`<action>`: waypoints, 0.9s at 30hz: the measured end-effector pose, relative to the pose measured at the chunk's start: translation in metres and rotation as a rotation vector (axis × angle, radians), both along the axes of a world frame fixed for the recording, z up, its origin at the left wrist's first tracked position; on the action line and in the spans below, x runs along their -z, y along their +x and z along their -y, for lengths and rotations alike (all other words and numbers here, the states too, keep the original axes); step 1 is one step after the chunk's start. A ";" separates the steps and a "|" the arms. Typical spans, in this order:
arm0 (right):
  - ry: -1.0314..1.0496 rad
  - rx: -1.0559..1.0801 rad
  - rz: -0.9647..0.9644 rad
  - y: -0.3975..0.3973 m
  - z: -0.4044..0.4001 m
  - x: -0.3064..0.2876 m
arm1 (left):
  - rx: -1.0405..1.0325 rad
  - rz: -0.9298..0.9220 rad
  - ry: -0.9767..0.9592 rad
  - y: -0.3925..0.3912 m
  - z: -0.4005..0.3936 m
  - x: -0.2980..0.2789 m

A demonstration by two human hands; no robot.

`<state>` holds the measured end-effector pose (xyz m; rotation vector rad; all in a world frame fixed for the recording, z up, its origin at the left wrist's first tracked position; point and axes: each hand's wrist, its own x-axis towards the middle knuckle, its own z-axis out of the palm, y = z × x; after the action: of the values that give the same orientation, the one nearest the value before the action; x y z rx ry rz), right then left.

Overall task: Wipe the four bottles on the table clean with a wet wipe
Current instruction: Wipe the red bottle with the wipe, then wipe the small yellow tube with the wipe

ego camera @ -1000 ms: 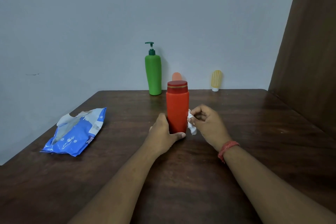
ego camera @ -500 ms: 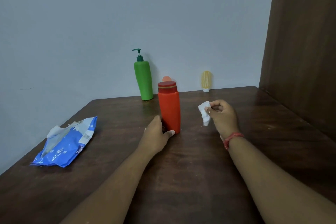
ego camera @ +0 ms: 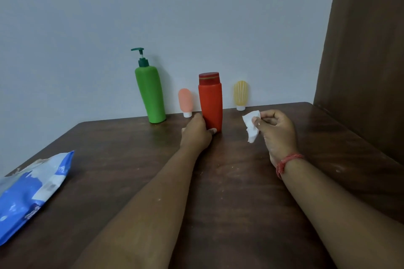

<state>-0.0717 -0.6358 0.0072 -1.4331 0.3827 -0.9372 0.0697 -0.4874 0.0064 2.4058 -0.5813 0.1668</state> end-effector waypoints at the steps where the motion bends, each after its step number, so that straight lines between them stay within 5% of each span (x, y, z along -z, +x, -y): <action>1: -0.006 -0.001 0.002 0.005 0.002 0.000 | -0.002 0.004 -0.005 0.010 0.008 0.001; 27: 0.075 -0.025 0.068 0.028 0.011 0.001 | -0.125 0.053 -0.019 0.091 0.076 -0.001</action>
<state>-0.0435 -0.6469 0.0059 -1.3314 0.3457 -0.9390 0.1604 -0.5631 0.0072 2.4264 -0.4514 0.2891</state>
